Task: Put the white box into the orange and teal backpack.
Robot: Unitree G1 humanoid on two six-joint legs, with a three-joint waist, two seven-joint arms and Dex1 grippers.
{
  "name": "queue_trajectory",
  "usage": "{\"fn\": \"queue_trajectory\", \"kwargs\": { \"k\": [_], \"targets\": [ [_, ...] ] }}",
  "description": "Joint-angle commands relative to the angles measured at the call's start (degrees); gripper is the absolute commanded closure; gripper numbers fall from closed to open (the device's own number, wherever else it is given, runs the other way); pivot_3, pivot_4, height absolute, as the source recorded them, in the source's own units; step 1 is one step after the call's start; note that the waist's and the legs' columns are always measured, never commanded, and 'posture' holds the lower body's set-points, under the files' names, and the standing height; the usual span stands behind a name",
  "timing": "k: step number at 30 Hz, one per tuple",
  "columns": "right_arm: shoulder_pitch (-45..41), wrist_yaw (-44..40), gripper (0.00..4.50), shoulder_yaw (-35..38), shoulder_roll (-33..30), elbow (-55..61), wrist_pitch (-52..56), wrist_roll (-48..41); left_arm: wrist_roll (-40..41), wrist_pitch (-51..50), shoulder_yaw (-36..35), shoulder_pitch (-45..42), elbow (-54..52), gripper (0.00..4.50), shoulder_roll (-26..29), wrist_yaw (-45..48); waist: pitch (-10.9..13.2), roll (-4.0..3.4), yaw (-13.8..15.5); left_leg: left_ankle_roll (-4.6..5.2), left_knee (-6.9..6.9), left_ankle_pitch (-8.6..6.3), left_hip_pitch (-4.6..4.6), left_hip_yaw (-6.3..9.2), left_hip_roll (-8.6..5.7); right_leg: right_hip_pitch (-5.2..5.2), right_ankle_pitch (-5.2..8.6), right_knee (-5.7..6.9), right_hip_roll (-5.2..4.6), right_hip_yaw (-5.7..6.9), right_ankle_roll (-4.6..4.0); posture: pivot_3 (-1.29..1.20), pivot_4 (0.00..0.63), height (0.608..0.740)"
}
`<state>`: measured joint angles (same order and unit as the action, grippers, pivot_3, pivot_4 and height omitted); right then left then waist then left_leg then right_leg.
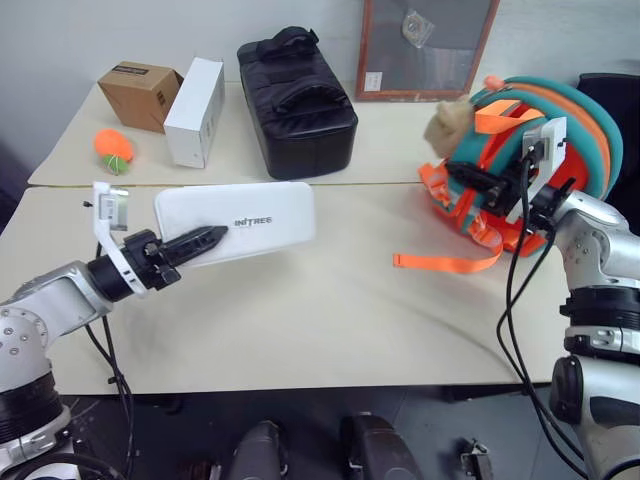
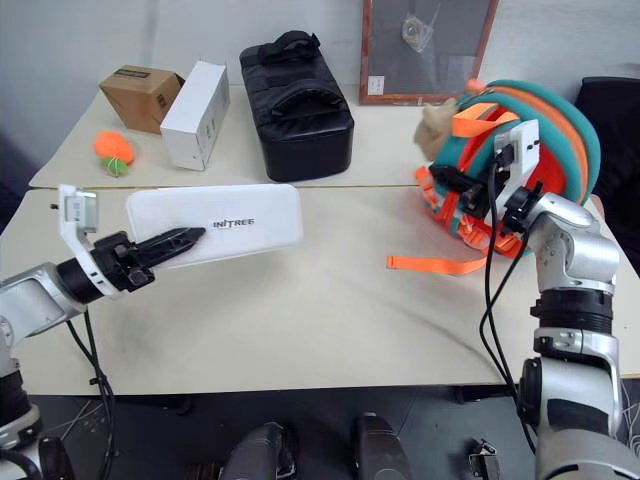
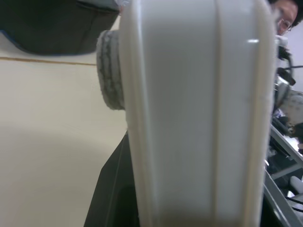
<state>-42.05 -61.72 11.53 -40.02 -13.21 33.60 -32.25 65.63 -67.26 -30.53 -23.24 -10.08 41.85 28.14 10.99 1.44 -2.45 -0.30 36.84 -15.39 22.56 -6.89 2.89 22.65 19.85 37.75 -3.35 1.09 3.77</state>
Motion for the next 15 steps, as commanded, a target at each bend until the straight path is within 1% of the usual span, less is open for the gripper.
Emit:
{"fn": "queue_trajectory", "kwargs": {
  "k": [1,3,6,11,15],
  "targets": [
    [0.62,-7.67,4.48,-0.18,-4.23,13.09,8.58,-9.21,-2.56,5.40,0.70,-5.08,0.32,3.18,3.57,3.76,0.00,-0.01,-0.06,0.01,0.01,-0.02,0.02,0.00,0.00,0.02,0.00,0.01,-0.01,0.00,0.00,0.00,0.150,0.740],
    [0.43,-10.05,4.48,0.58,-6.45,17.48,14.35,-14.88,-2.61,7.21,1.52,-7.89,-0.35,3.18,4.54,6.23,0.00,-0.01,-0.13,0.04,0.00,-0.08,0.04,-0.04,-0.02,0.02,0.00,-0.04,-0.05,-0.01,0.00,0.00,0.150,0.740],
    [-0.35,-11.64,4.48,1.49,-8.21,20.51,19.03,-20.31,-3.96,9.51,3.17,-11.11,0.72,3.18,4.82,7.57,0.00,0.00,-0.05,0.06,-0.02,-0.17,0.04,-0.02,-0.02,0.02,0.00,-0.09,-0.07,0.00,0.00,0.00,0.150,0.740],
    [-1.83,-11.65,4.48,1.07,-8.82,23.98,23.63,-25.91,-7.11,13.32,7.90,-16.54,1.85,3.18,3.05,9.00,0.01,0.01,0.25,0.09,-0.02,-0.18,0.08,-0.02,-0.02,0.05,0.00,-0.14,-0.07,0.00,0.00,0.00,0.150,0.740],
    [-1.84,-12.18,4.48,1.74,-9.53,24.97,26.52,-30.12,-8.56,14.98,9.84,-19.32,2.89,3.18,1.40,9.37,0.01,0.01,0.67,0.15,0.05,-0.21,0.21,-0.02,-0.02,0.14,0.00,-0.14,-0.08,0.00,0.00,0.00,0.150,0.740]
  ]
}}
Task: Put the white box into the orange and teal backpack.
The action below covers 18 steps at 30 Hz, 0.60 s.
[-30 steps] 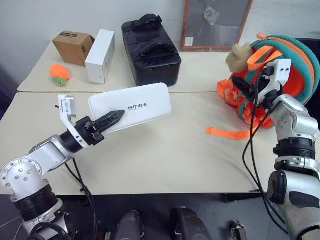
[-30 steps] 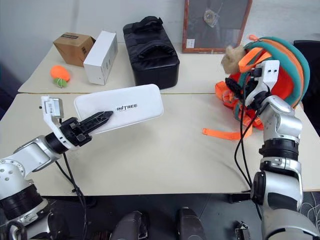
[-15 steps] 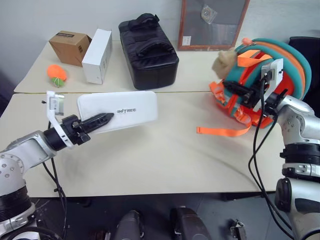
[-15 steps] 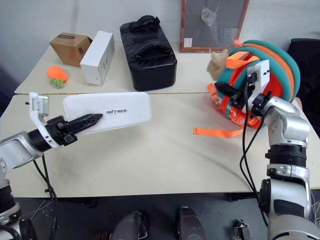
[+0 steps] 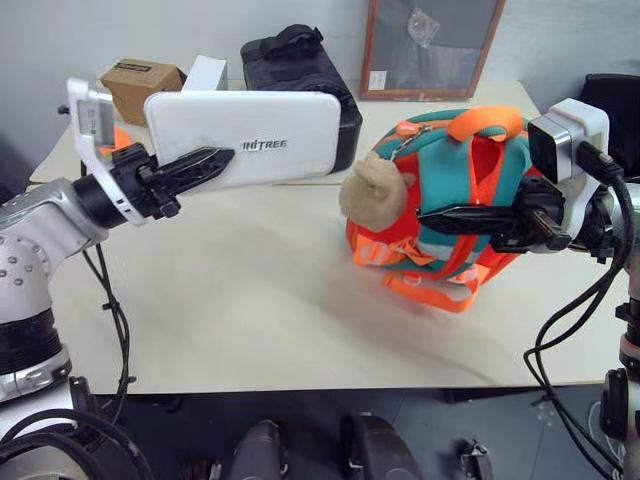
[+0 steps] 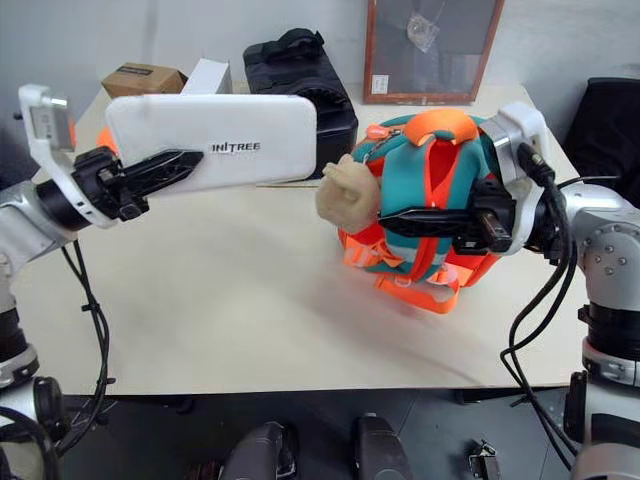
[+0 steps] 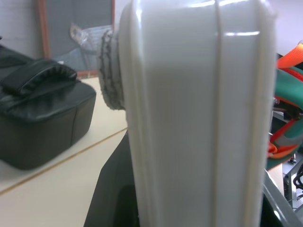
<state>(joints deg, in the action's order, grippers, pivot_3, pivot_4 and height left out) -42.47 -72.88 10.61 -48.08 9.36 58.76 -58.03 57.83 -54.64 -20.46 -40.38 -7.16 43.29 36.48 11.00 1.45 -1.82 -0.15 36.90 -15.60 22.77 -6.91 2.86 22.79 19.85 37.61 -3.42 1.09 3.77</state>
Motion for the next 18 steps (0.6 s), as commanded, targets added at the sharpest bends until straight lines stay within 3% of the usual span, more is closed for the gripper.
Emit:
{"fn": "queue_trajectory", "kwargs": {
  "k": [1,11,18],
  "targets": [
    [-1.65,-0.92,4.48,2.92,-1.60,2.38,1.80,-5.20,-1.37,3.06,0.51,-2.55,-0.03,3.18,-0.33,1.42,0.00,0.00,0.05,0.02,0.03,-0.01,0.04,0.00,0.00,0.03,0.00,0.01,0.00,0.00,0.00,0.00,0.150,0.740],
    [-4.93,3.28,4.48,3.88,-0.88,-0.88,4.58,-9.99,-5.26,6.32,7.57,-7.28,2.39,3.18,-4.14,7.95,0.01,0.01,0.21,0.10,0.24,0.05,0.55,-0.06,-0.03,0.60,-0.01,0.23,-0.01,-0.04,0.02,0.00,0.150,0.740],
    [-2.35,1.92,4.48,1.96,-2.00,-0.67,2.62,-6.45,-11.46,10.26,13.39,-8.35,4.19,3.18,-3.64,15.74,0.01,0.02,0.26,0.09,0.22,0.09,0.56,-0.08,-0.03,0.62,-0.01,0.22,0.01,-0.05,0.02,0.00,0.150,0.740]
  ]
}}
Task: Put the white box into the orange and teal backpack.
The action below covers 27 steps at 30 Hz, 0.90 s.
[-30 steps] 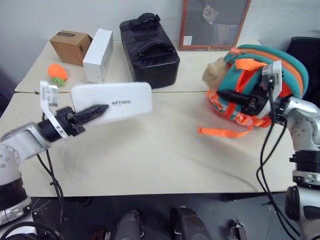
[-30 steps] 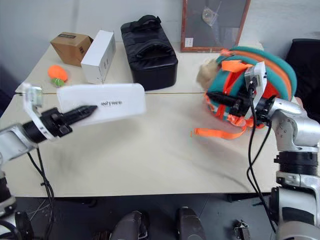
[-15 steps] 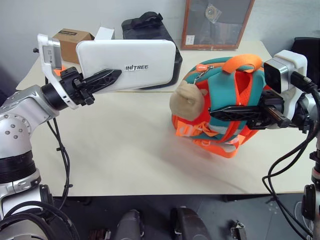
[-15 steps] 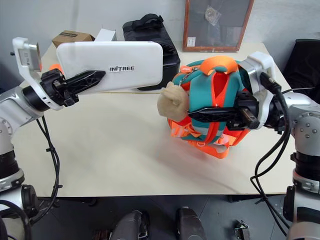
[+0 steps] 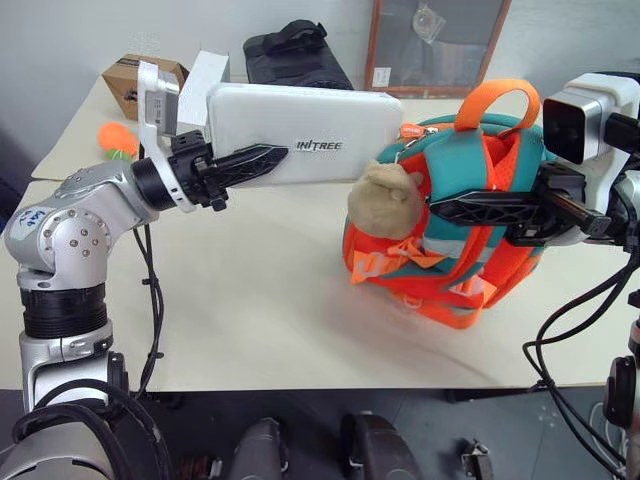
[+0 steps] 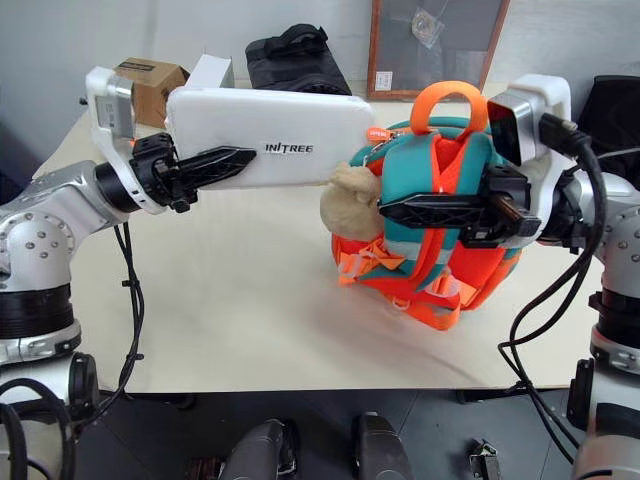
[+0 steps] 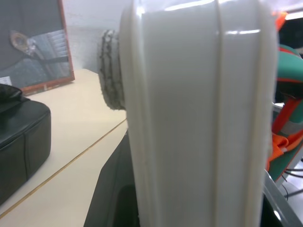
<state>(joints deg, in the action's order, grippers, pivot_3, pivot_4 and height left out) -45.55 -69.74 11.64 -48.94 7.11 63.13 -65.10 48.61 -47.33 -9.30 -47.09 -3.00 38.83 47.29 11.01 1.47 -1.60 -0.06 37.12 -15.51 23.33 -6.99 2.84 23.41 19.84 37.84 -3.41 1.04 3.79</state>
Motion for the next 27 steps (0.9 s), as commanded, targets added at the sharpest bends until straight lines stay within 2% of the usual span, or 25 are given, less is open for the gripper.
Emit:
{"fn": "queue_trajectory", "kwargs": {
  "k": [1,9,12,17,20,26,27],
  "targets": [
    [1.05,-1.13,4.48,0.83,-1.13,1.06,-1.91,1.10,-3.11,3.70,2.85,-2.31,1.03,3.18,0.95,6.31,0.00,0.00,0.06,0.01,0.01,0.00,0.00,0.00,-0.01,-0.01,0.00,0.00,0.00,0.00,0.00,0.00,0.150,0.740],
    [4.46,-4.10,4.48,0.38,-3.31,-0.98,-4.29,5.56,-6.83,5.38,4.82,-9.07,8.56,3.18,7.52,20.16,0.01,0.01,-0.15,0.09,0.05,0.05,0.05,-0.06,-0.03,0.03,-0.02,0.01,-0.01,-0.02,0.04,0.00,0.150,0.740],
    [4.49,-4.29,4.48,0.23,-3.30,-1.04,-4.30,6.01,-9.79,7.29,7.69,-10.66,11.15,3.18,7.45,23.88,0.01,0.01,0.00,0.04,0.05,0.09,0.03,-0.05,0.00,0.05,-0.02,0.06,0.04,0.00,0.03,0.00,0.150,0.740],
    [2.66,-4.65,4.48,-1.85,-1.72,-2.68,-5.61,8.03,-15.06,12.54,12.78,-13.16,14.28,3.18,1.63,26.38,0.01,0.01,0.13,0.13,0.17,0.14,0.04,-0.06,-0.05,0.02,-0.04,0.10,-0.01,-0.03,0.08,0.00,0.150,0.740],
    [2.53,-5.59,4.48,-2.41,-1.37,-2.42,-6.18,8.38,-18.84,16.10,14.62,-15.37,18.22,3.18,-3.52,24.87,0.01,0.02,0.45,0.18,0.21,0.16,0.07,-0.05,-0.08,0.02,-0.07,0.12,-0.04,-0.02,0.12,0.00,0.150,0.740],
    [2.24,-4.86,4.48,-2.78,0.68,-1.12,-5.86,7.70,-25.35,24.58,16.51,-17.94,25.72,3.18,-17.16,18.70,0.01,0.02,0.44,0.22,0.24,0.15,0.13,-0.05,-0.09,0.06,-0.09,0.11,-0.04,-0.03,0.17,0.00,0.150,0.740],
    [4.66,-2.94,4.48,-0.36,0.24,3.10,-4.17,4.71,-26.40,25.79,17.08,-18.00,26.57,3.18,-19.40,17.67,0.02,0.03,0.32,0.23,0.24,0.15,0.13,-0.06,-0.09,0.06,-0.10,0.11,-0.04,-0.03,0.17,0.00,0.150,0.740]
  ]
}}
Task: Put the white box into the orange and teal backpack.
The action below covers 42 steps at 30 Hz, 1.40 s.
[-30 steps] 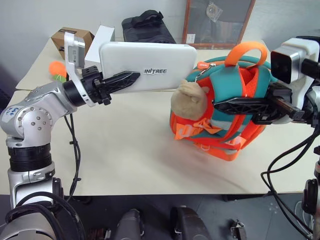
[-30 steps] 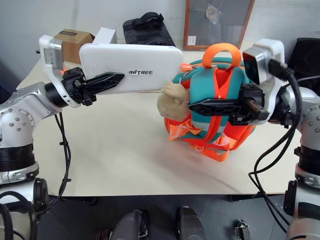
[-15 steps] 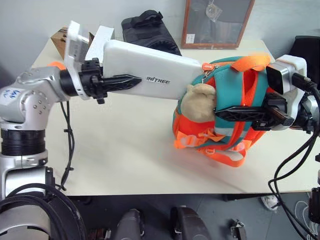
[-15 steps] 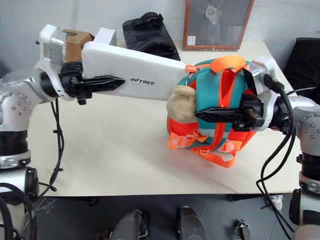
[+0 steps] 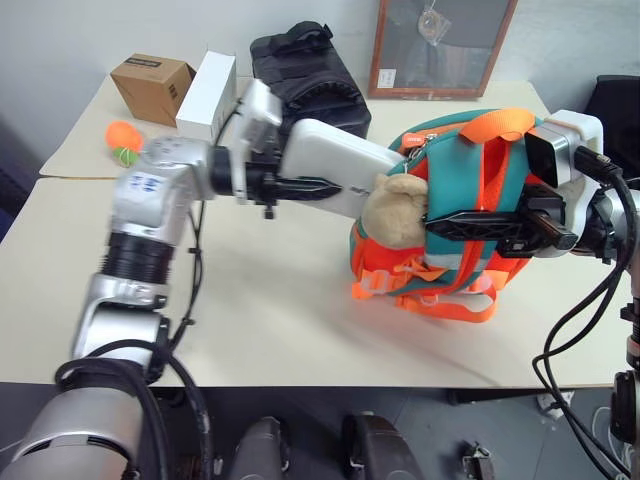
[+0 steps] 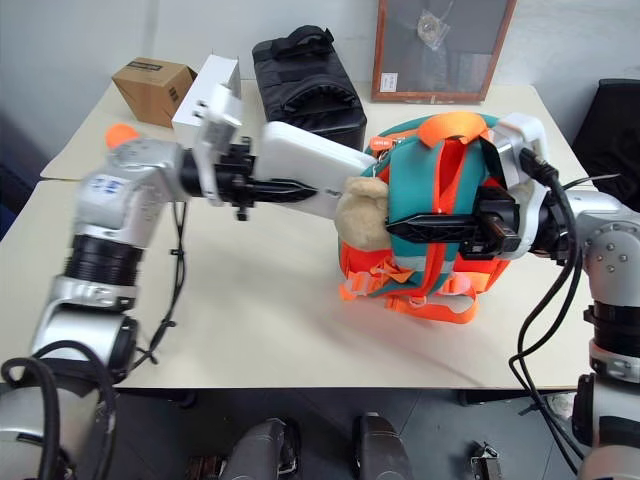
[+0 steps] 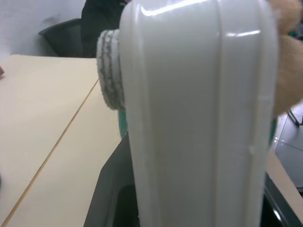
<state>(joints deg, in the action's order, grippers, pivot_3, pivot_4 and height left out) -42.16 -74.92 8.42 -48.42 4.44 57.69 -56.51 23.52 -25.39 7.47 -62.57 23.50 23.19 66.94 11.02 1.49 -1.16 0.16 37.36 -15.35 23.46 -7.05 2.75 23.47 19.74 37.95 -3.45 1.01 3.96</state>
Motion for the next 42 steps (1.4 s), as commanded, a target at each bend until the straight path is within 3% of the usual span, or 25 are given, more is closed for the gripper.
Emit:
{"fn": "queue_trajectory", "kwargs": {
  "k": [1,5,10,13,16,24,27,29,34,42],
  "targets": [
    [3.83,4.09,4.48,5.31,-0.75,9.85,2.76,-6.86,-2.23,4.46,0.95,-2.54,0.85,3.18,-5.84,-2.95,0.00,0.01,-0.02,0.00,0.00,0.00,0.04,0.00,0.01,0.04,0.00,0.00,0.01,0.00,0.00,0.00,0.150,0.740],
    [8.53,9.70,4.48,9.49,-0.73,16.35,4.55,-13.06,-5.68,6.89,2.15,-3.22,6.61,3.18,-13.71,-7.50,0.01,0.01,0.07,-0.04,-0.10,-0.01,0.14,0.10,0.02,0.16,0.00,0.02,0.02,0.06,0.00,0.00,0.150,0.740],
    [12.22,13.61,4.50,11.08,-0.65,19.06,4.09,-16.14,-6.53,8.63,0.29,-3.05,10.21,1.63,-17.43,-10.06,0.01,0.02,-0.14,0.10,0.09,0.02,0.11,0.07,0.00,0.05,-0.03,0.00,-0.01,0.01,0.05,0.00,0.150,0.740],
    [13.58,14.87,4.50,11.64,-1.03,19.67,3.53,-16.89,-5.50,6.03,-0.87,-0.97,5.77,0.76,-14.93,-9.19,0.01,0.02,-0.55,0.18,-0.02,0.05,0.04,0.09,0.01,0.03,-0.04,0.04,0.00,0.01,0.06,0.00,0.150,0.740],
    [14.78,15.53,4.50,11.69,-1.20,20.07,2.82,-16.54,-3.42,1.00,-2.24,1.96,-2.50,0.03,-9.08,-6.57,0.01,0.01,-0.75,-0.10,-0.20,0.21,-0.07,0.07,0.04,0.05,-0.03,0.06,0.05,-0.03,0.04,0.00,0.150,0.740],
    [17.71,15.11,4.50,8.88,-1.06,20.03,-0.73,-11.63,9.66,-16.54,-9.34,9.29,-24.58,0.03,8.03,0.22,0.01,0.01,-0.34,-0.23,-0.15,0.28,-0.11,0.15,0.09,0.01,0.03,0.22,0.07,0.00,-0.07,0.00,0.150,0.740],
    [17.38,14.79,4.50,8.24,-0.94,19.43,-1.44,-11.19,14.93,-22.21,-12.93,10.60,-30.98,0.03,10.64,-2.27,0.01,0.01,-0.18,-0.13,-0.07,0.25,-0.14,0.21,0.00,-0.12,0.02,0.20,-0.03,0.02,-0.04,0.00,0.150,0.740],
    [16.84,14.82,4.50,7.95,-0.74,18.85,-1.62,-11.42,17.08,-24.93,-14.03,11.10,-36.14,0.03,10.41,-6.64,0.01,0.02,-0.11,-0.09,-0.05,0.24,-0.13,0.24,-0.02,-0.18,0.00,0.13,-0.06,0.03,-0.01,0.00,0.150,0.740],
    [15.81,14.82,4.50,7.07,-0.38,17.97,-1.83,-11.06,15.93,-26.70,-8.45,12.15,-43.85,0.03,6.98,-14.31,0.01,0.01,-0.18,-0.07,-0.08,0.23,-0.19,0.27,-0.03,-0.29,-0.02,0.05,-0.03,0.04,0.02,0.00,0.150,0.740],
    [12.52,17.76,4.50,8.31,1.41,14.90,-0.50,-16.13,7.54,-24.03,0.81,12.25,-36.75,0.03,-0.43,-22.84,0.01,0.01,-0.39,-0.11,-0.09,0.26,-0.24,0.25,0.00,-0.29,-0.02,0.06,0.04,0.01,0.02,0.00,0.150,0.740]
  ]
}}
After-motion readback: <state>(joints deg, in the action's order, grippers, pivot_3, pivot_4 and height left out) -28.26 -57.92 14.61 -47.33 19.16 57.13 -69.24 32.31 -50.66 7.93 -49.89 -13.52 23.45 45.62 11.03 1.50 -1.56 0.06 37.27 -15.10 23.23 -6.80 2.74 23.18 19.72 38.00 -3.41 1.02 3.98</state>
